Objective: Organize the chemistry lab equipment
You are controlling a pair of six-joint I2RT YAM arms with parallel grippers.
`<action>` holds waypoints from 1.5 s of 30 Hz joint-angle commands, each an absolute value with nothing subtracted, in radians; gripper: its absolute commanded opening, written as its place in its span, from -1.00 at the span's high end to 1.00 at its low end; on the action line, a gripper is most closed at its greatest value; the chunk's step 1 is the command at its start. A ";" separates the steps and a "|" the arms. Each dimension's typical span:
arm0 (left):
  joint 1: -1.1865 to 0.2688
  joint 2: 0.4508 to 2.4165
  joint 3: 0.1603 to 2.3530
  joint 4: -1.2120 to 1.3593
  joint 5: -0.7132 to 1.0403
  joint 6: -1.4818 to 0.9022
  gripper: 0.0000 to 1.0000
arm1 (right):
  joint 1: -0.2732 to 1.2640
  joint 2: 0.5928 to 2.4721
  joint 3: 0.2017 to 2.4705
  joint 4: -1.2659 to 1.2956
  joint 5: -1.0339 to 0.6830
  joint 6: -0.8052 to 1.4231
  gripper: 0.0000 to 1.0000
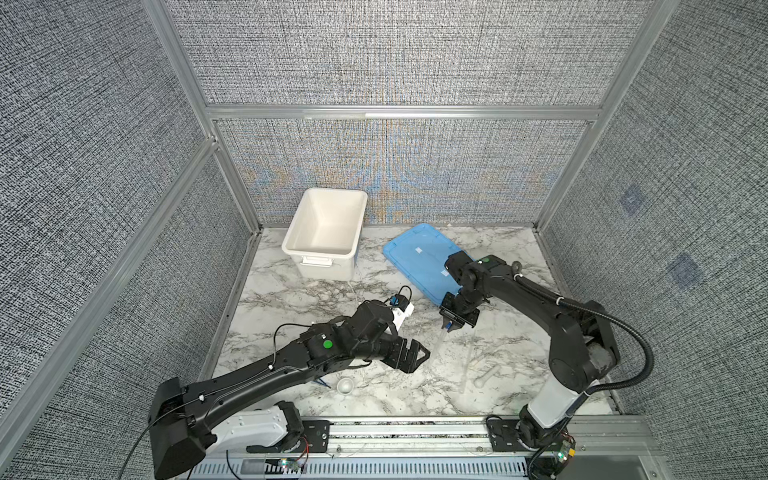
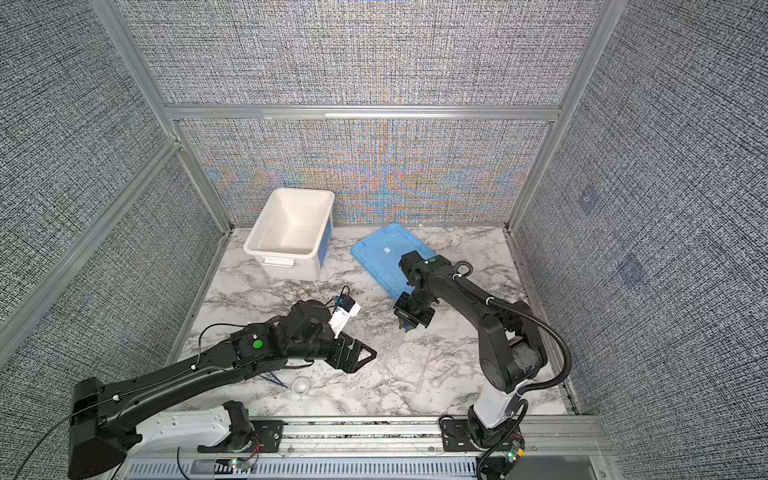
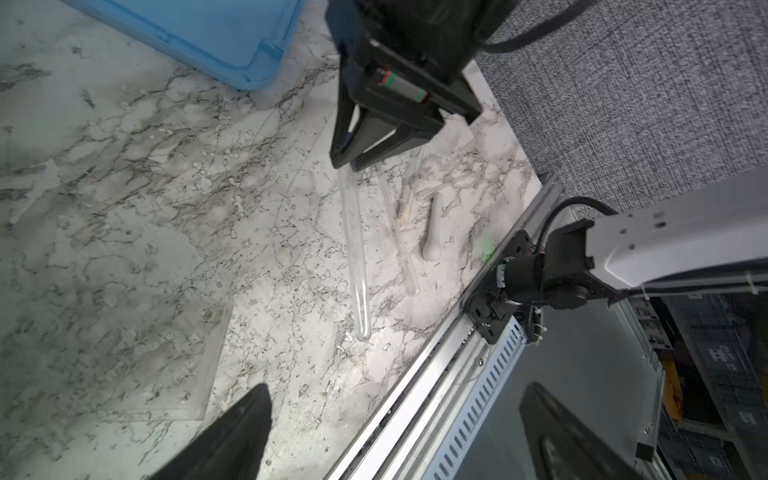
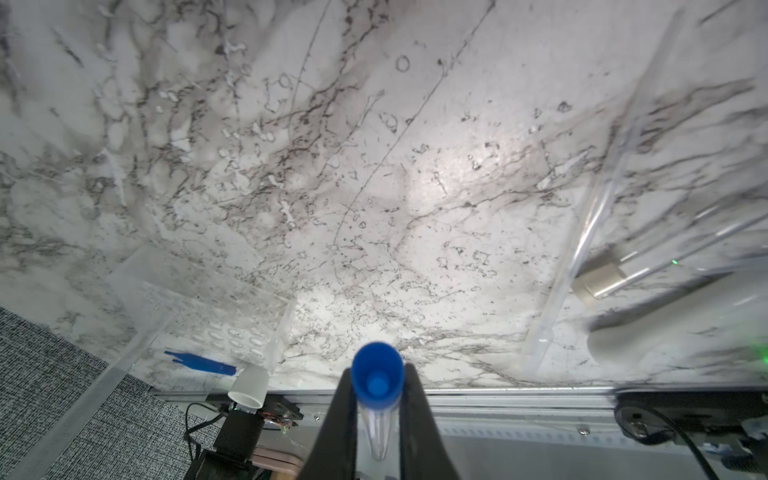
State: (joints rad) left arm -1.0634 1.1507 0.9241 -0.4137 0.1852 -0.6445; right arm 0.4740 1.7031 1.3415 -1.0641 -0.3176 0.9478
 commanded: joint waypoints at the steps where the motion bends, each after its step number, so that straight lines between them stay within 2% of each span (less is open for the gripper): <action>1: -1.065 1.174 0.900 -0.315 0.141 -0.720 -0.91 | 0.475 1.674 1.360 -1.115 -0.313 0.931 0.72; 18: -1.066 1.419 0.901 -0.038 0.290 -0.856 -0.88 | 0.490 1.556 1.378 -1.114 -0.342 1.003 0.71; 22: -1.068 1.462 0.877 0.067 0.332 -0.925 -0.74 | 0.496 1.554 1.376 -1.108 -0.348 1.011 0.71; 31: -1.066 1.508 0.888 0.081 0.330 -0.959 -0.53 | 0.507 1.548 1.377 -1.098 -0.363 1.027 0.71; 35: -1.067 1.513 0.885 0.077 0.331 -0.970 -0.27 | 0.508 1.541 1.374 -1.097 -0.361 1.032 0.71; 40: -1.066 1.519 0.890 0.072 0.330 -0.980 -0.15 | 0.510 1.532 1.376 -1.103 -0.349 1.039 0.71; 45: -1.066 1.525 0.896 0.074 0.343 -0.983 0.09 | 0.509 1.532 1.376 -1.108 -0.345 1.033 0.71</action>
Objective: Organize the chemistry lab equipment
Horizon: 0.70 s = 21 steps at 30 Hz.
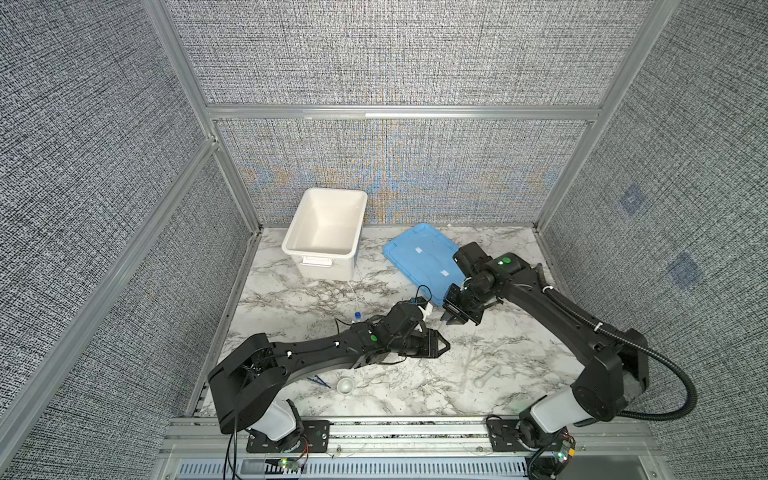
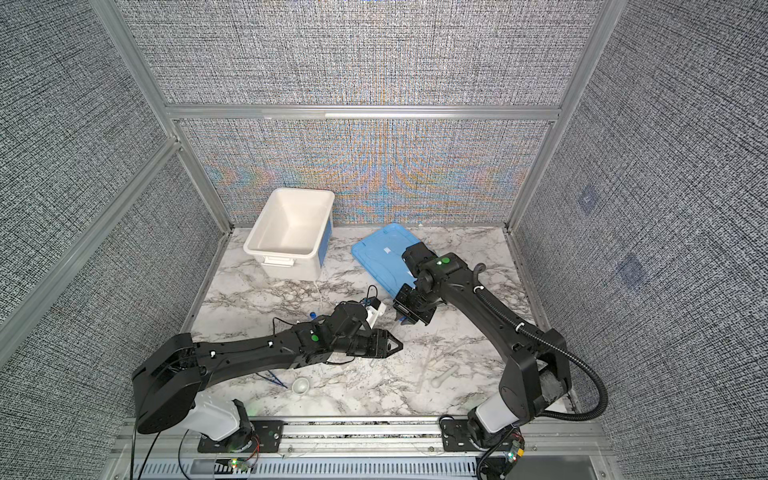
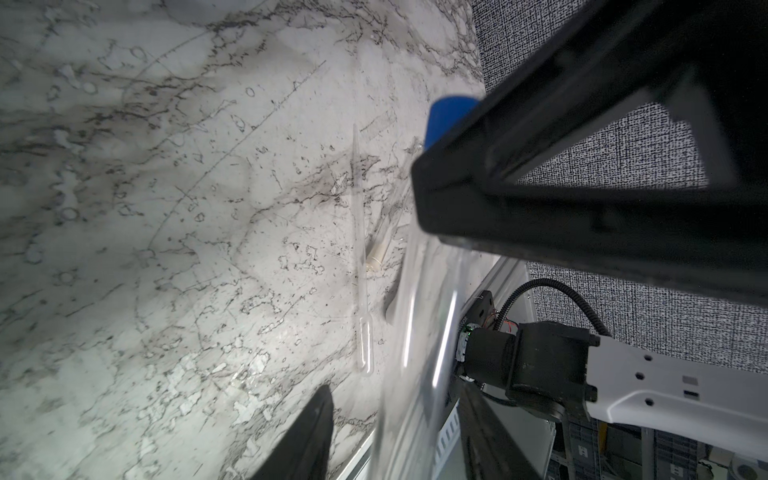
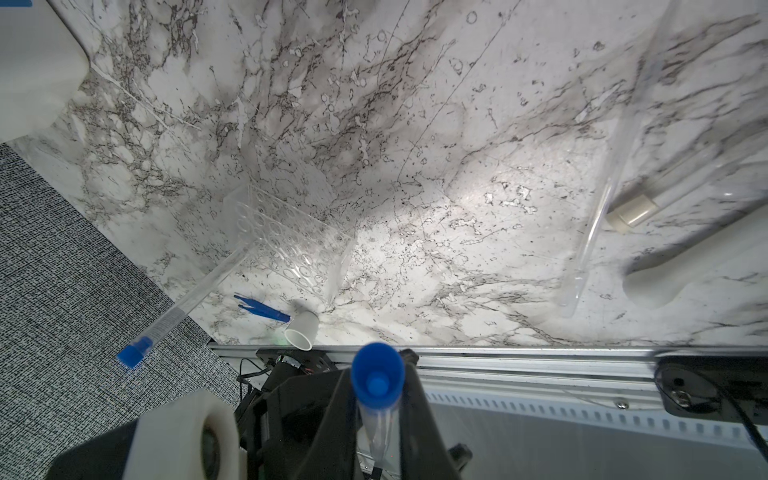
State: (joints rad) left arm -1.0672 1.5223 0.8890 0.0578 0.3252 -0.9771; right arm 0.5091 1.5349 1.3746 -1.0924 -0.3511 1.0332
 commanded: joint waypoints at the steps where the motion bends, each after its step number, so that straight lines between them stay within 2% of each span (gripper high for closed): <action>1: -1.066 1.527 0.896 0.077 0.347 -0.983 0.13 | 0.510 1.532 1.375 -1.106 -0.348 1.034 0.71; 4: -1.068 1.531 0.896 0.085 0.359 -0.985 0.44 | 0.509 1.531 1.373 -1.107 -0.348 1.036 0.70; 21: -1.066 1.525 0.896 0.091 0.377 -0.984 0.64 | 0.510 1.522 1.360 -1.111 -0.338 1.041 0.67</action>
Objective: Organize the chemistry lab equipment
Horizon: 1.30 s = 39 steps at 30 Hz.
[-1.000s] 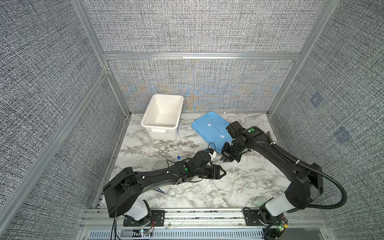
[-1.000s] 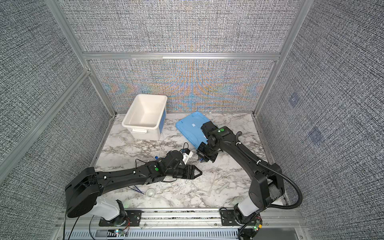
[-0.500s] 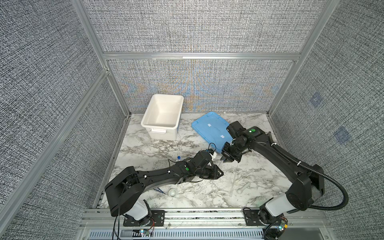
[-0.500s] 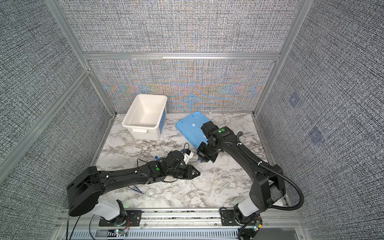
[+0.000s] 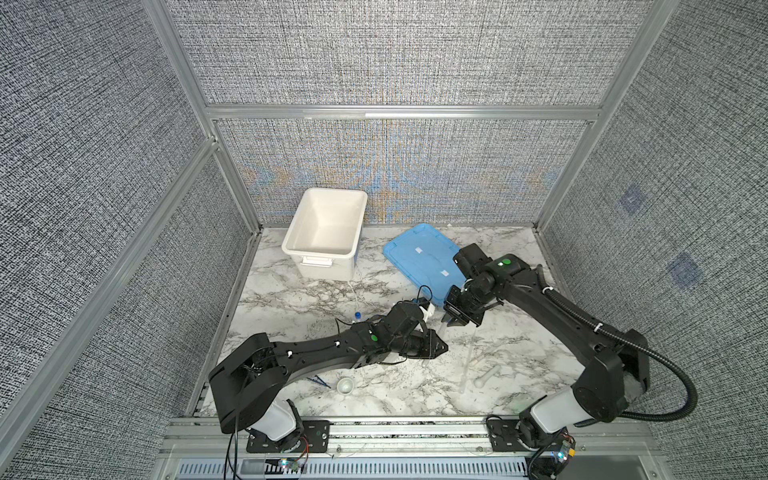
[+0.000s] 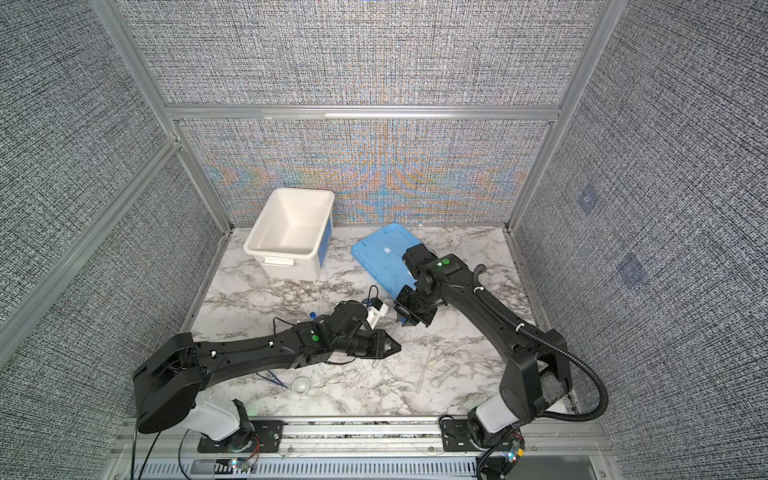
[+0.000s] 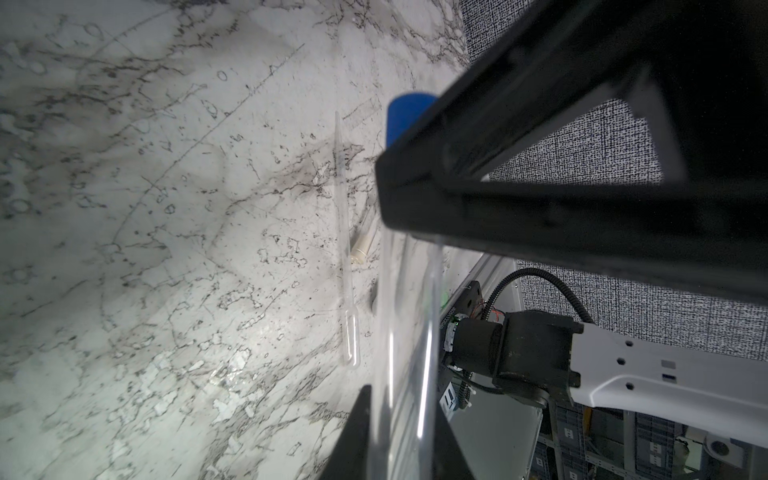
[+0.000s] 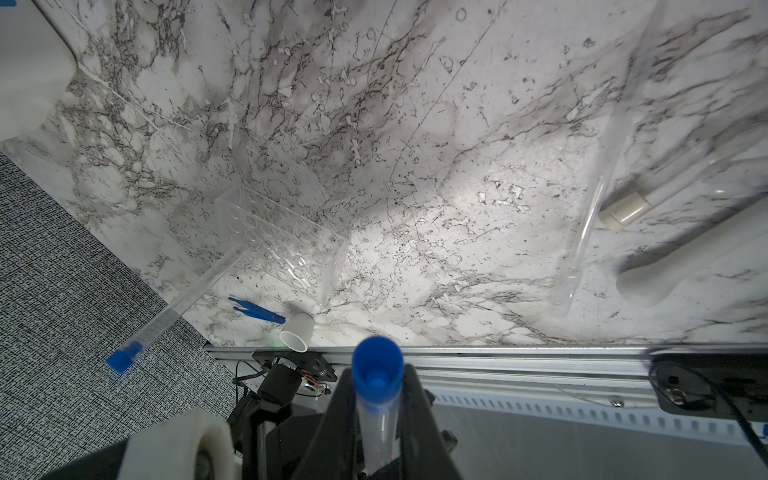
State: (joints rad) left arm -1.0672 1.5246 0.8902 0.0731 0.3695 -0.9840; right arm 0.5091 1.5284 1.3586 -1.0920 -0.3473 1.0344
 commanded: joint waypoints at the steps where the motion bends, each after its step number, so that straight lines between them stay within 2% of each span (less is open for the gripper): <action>1: -1.066 1.526 0.896 0.091 0.378 -0.984 0.64 | 0.510 1.520 1.362 -1.113 -0.336 1.040 0.66; 10: -1.067 1.523 0.895 0.088 0.374 -0.979 0.64 | 0.508 1.501 1.389 -1.145 -0.305 1.021 0.40; 15: -1.066 1.513 0.893 0.087 0.369 -0.973 0.64 | 0.490 1.481 1.415 -1.178 -0.285 0.978 0.00; 20: -1.067 1.496 0.906 0.066 0.361 -0.923 0.64 | 0.485 1.437 1.443 -1.152 -0.290 0.793 -0.05; 26: -1.067 1.425 0.946 -0.006 0.285 -0.743 0.64 | 0.483 1.310 1.436 -1.122 -0.330 0.622 -0.14; 29: -1.067 1.404 0.952 -0.012 0.268 -0.678 0.64 | 0.473 1.258 1.426 -1.115 -0.385 0.616 -0.16; 33: -1.065 1.394 0.948 0.012 0.286 -0.633 0.64 | 0.441 1.238 1.401 -1.086 -0.599 0.594 -0.18; 39: -1.067 1.390 0.920 0.111 0.361 -0.644 0.64 | 0.405 1.243 1.362 -1.105 -0.651 0.581 -0.20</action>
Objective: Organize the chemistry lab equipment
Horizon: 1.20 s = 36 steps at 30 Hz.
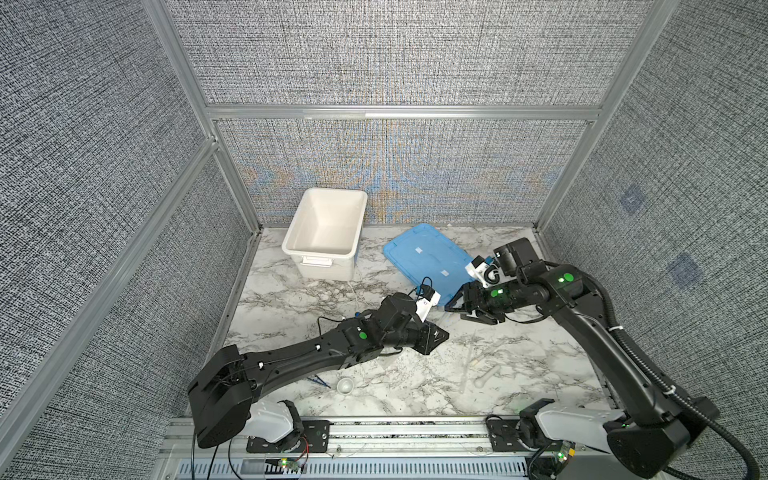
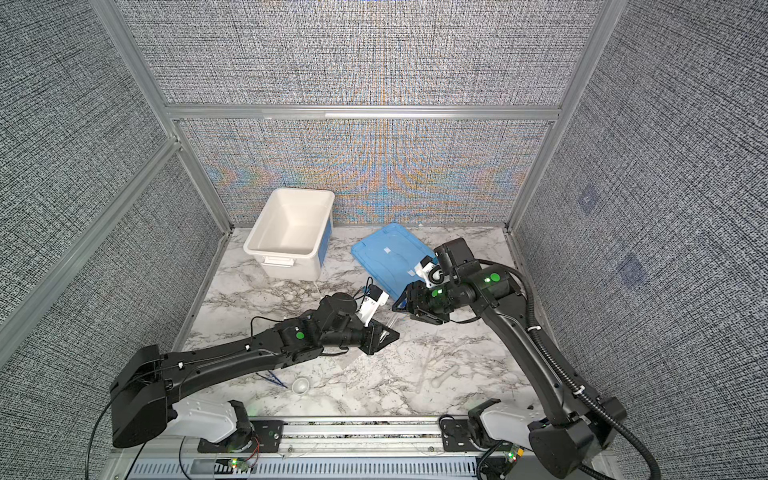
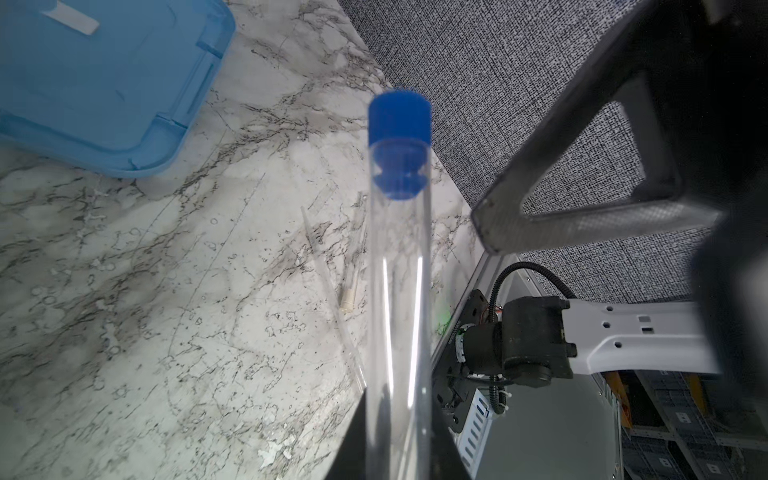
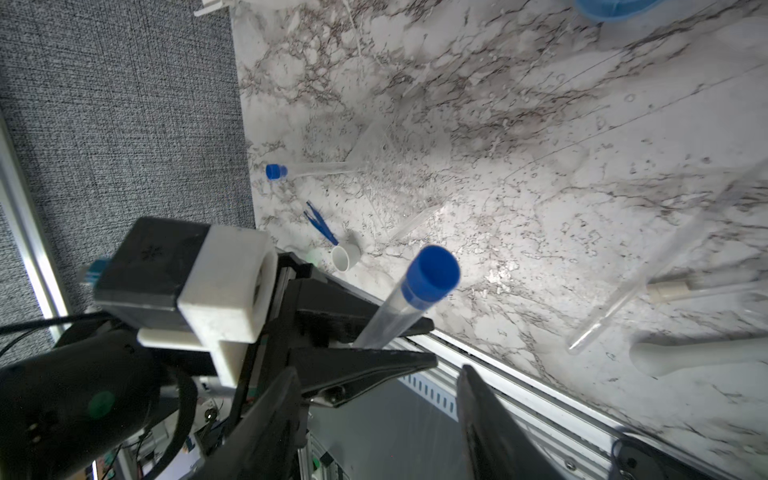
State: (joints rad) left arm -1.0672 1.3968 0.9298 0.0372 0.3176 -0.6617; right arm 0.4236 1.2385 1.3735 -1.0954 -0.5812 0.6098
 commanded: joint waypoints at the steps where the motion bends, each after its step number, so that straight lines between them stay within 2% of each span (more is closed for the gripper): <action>1: -1.067 1.390 0.911 0.128 0.368 -0.649 0.64 | 0.393 1.244 1.351 -1.100 -0.677 0.580 -0.20; 12: -1.068 1.360 0.890 0.155 0.402 -0.626 0.65 | 0.342 1.278 1.309 -1.025 -0.833 0.584 -0.24; 17: -1.069 1.365 0.890 0.168 0.417 -0.626 0.65 | 0.343 1.279 1.293 -0.974 -0.878 0.604 0.02; 36: -1.071 1.362 0.886 0.178 0.419 -0.627 0.65 | 0.342 1.278 1.281 -0.963 -0.882 0.602 0.48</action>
